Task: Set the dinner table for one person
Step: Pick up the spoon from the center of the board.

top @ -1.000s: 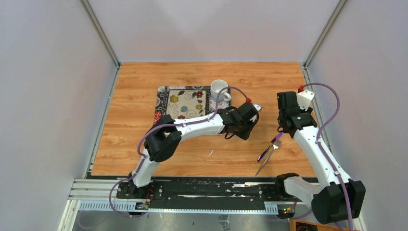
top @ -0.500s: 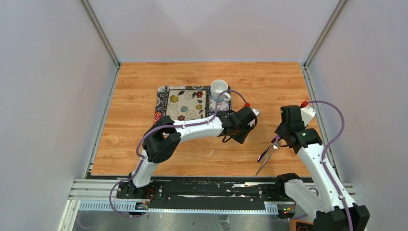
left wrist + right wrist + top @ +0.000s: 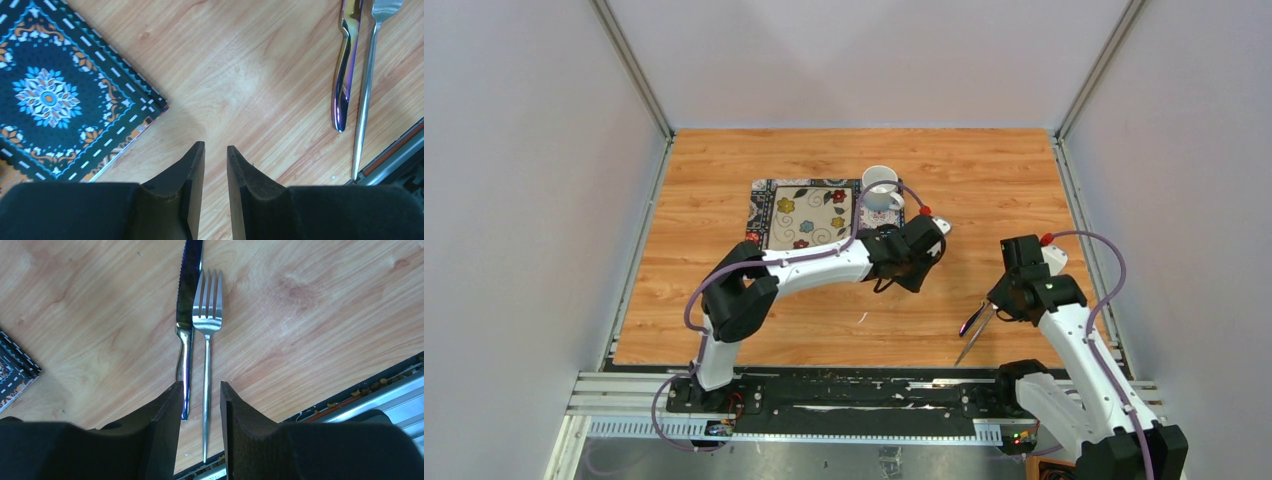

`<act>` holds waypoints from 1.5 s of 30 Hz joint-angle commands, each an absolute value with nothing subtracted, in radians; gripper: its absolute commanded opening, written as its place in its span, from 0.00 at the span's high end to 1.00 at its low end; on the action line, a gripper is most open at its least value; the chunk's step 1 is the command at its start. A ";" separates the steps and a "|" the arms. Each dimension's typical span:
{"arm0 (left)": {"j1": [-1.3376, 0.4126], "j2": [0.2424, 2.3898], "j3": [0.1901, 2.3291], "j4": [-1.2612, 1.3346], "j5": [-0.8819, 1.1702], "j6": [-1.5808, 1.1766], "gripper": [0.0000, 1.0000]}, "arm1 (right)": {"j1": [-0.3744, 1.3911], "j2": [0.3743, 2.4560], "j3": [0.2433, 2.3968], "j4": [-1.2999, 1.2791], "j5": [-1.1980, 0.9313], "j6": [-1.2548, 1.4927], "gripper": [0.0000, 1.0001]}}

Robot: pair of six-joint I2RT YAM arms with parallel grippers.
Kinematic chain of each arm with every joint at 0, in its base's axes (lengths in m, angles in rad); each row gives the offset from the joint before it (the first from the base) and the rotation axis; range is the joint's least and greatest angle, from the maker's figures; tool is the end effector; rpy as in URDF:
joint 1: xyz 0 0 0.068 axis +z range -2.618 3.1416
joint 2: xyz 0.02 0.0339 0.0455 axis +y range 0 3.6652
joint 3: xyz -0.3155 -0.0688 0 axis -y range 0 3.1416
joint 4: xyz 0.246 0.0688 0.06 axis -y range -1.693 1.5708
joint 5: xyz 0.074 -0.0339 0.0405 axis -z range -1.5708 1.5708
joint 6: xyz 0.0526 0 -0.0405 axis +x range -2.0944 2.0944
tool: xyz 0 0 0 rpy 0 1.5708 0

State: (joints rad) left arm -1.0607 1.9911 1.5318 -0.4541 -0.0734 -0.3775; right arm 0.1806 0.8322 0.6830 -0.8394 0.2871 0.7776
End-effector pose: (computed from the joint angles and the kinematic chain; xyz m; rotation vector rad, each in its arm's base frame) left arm 0.2344 -0.4110 0.2462 0.8256 2.4177 -0.5034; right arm 0.1288 0.0084 0.2656 0.8379 2.3554 0.0246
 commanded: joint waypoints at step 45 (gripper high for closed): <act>-0.987 1.927 1.422 -0.354 -0.022 -0.403 0.74 | 0.169 1.037 0.435 -0.574 0.191 0.792 0.87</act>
